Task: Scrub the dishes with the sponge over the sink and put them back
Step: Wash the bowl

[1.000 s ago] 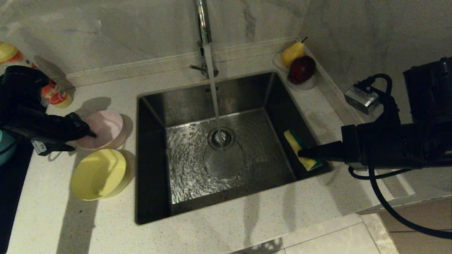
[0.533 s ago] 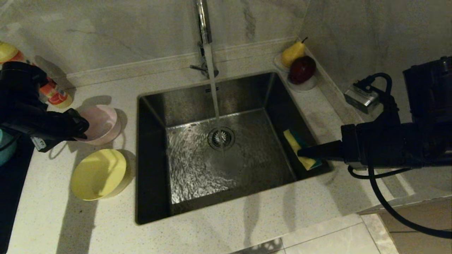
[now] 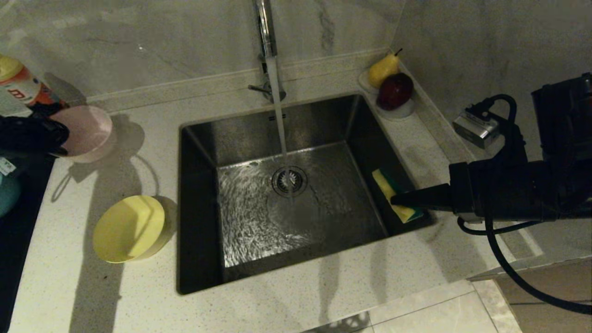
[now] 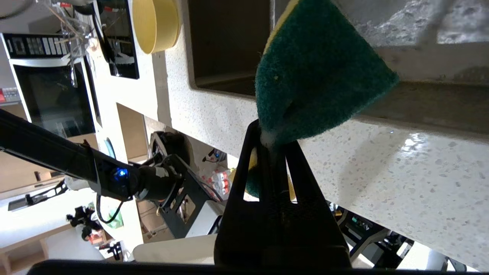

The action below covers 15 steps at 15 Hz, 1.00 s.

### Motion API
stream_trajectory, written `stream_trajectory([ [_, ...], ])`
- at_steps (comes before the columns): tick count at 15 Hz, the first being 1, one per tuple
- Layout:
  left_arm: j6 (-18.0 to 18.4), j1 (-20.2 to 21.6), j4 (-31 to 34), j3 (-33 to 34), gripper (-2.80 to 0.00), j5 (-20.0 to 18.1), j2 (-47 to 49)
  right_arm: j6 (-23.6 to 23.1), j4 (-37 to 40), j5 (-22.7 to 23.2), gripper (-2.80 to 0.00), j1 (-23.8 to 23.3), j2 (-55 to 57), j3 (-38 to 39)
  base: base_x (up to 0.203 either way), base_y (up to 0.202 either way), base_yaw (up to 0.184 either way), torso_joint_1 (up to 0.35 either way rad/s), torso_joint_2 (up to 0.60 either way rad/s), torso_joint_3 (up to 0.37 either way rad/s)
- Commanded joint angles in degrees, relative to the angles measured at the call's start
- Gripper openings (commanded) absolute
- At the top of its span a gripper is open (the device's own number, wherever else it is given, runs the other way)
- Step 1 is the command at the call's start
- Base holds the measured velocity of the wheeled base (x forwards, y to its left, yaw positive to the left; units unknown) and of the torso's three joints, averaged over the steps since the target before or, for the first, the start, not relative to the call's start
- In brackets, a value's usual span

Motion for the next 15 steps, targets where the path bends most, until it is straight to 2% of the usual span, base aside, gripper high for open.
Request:
stream_trajectory([
  [1, -0.92, 1.07, 0.08, -3.07, -2.80, -0.18, -4.19, 0.18, 0.05, 0.19, -2.80, 0.51, 0.01, 0.14, 0.000, 0.000, 0.000, 0.000, 0.00, 0.000],
  [3, -1.17, -0.86, 0.26, -4.90, -2.80, -0.42, -6.61, 0.18, 0.05, 0.19, -2.80, 0.51, 0.01, 0.06, 0.000, 0.000, 0.000, 0.000, 0.00, 0.000],
  [6, -1.14, -9.49, 1.18, -7.10, -2.80, -0.19, -8.15, 0.10, 0.05, 0.10, -2.80, 0.51, 0.14, 0.58, 0.000, 0.000, 0.000, 0.000, 0.00, 0.000],
  [8, -0.95, -17.79, 2.56, -7.82, -2.80, 0.40, -8.19, 0.10, 0.05, 0.10, -2.80, 0.51, 0.36, 0.58, 0.000, 0.000, 0.000, 0.000, 0.00, 0.000],
  [11, -0.67, -29.53, 4.15, -7.37, -2.80, 4.50, -7.06, 0.10, 0.05, 0.02, -2.80, 0.50, 0.18, 0.67, 0.000, 0.000, 0.000, 0.000, 0.00, 0.000],
  [15, -0.56, -40.88, 4.25, -6.06, -2.80, 7.13, -5.57, 0.10, 0.05, 0.02, -2.80, 0.44, -0.25, 1.04, 0.000, 0.000, 0.000, 0.000, 0.00, 0.000],
])
